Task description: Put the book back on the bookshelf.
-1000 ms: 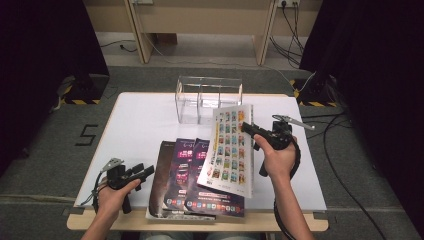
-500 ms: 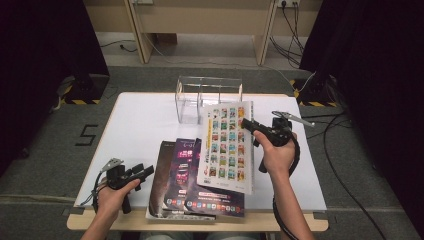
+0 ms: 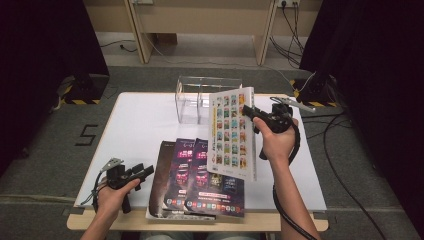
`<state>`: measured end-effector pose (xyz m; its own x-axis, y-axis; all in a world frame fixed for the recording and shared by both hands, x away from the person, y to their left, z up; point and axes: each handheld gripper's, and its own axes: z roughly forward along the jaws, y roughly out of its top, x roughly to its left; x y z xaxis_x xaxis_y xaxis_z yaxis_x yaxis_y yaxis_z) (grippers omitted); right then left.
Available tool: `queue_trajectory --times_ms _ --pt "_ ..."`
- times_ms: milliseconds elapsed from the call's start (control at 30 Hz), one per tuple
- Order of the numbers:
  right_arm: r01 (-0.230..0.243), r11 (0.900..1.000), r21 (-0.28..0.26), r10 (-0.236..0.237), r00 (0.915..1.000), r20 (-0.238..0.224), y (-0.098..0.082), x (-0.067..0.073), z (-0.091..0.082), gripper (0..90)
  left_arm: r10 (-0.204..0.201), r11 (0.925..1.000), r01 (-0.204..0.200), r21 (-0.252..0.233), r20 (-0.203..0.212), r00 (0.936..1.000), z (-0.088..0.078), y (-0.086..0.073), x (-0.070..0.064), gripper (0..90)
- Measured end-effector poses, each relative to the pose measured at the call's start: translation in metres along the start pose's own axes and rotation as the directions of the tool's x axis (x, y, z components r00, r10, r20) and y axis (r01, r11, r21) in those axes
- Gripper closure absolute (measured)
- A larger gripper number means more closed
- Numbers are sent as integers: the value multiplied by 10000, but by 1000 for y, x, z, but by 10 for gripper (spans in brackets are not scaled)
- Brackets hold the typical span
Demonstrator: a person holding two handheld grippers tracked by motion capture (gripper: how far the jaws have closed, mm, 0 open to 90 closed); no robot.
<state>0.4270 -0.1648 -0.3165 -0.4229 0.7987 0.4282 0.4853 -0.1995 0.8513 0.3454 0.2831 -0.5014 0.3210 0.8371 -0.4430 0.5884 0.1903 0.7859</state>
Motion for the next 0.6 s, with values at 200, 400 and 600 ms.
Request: queue_trajectory --times_ms 200,400,600 --pt "131 9992 -373 -120 9995 298 12 0 5 741 -51 10000 51 61 24 10000 2 -1 1 428" --pt "115 9966 -814 -75 9987 495 23 -2 8 741 -128 9999 128 47 69 9999 3 0 3 430" --pt "236 9933 -1132 -139 9962 859 34 -3 17 741 -160 9999 160 17 126 9998 2 -1 2 430"
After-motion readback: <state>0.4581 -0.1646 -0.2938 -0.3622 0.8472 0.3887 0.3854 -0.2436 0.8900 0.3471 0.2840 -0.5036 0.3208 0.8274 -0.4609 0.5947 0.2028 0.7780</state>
